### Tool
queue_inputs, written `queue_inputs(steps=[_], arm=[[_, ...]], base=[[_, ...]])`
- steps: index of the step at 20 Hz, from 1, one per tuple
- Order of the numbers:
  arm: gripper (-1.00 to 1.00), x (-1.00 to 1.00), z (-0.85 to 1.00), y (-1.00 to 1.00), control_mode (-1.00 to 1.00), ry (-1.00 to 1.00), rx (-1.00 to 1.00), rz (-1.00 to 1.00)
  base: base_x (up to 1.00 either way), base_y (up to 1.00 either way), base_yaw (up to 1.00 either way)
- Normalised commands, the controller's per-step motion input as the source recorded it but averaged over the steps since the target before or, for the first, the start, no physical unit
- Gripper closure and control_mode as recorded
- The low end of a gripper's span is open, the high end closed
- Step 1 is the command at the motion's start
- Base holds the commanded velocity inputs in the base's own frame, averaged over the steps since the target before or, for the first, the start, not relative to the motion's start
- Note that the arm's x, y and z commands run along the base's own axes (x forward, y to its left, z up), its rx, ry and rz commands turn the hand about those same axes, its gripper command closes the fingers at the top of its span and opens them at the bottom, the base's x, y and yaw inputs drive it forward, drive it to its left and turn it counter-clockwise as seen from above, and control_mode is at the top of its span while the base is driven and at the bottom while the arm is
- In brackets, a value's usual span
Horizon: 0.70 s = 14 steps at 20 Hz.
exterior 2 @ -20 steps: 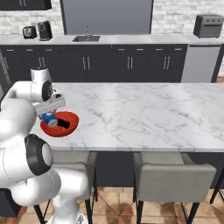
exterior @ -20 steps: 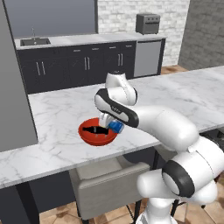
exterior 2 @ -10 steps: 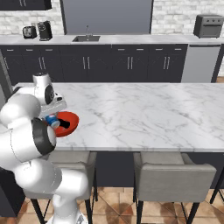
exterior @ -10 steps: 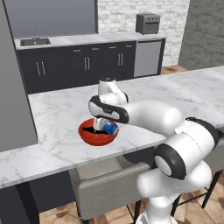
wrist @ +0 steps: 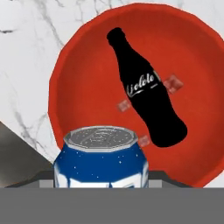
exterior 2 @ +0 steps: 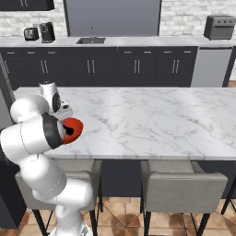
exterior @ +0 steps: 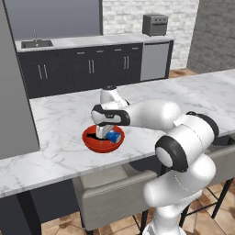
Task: Open the fridge, grab two sodas, and place both sodas inside the bowl with ice on the dining counter.
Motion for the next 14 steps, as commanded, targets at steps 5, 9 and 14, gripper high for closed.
queue_inputs(steps=[5, 9, 14], arm=[[1.0, 0.2, -0.26, 0.03, -1.0, 0.0, 0.0, 0.0], [1.0, 0.18, -0.25, 0.09, -1.0, 0.0, 0.0, 0.0], [1.0, 0.14, -0.22, 0.11, -1.0, 0.0, 0.0, 0.0]], base=[[0.0, 0.0, 0.0], [0.0, 0.0, 0.0], [0.0, 0.0, 0.0]])
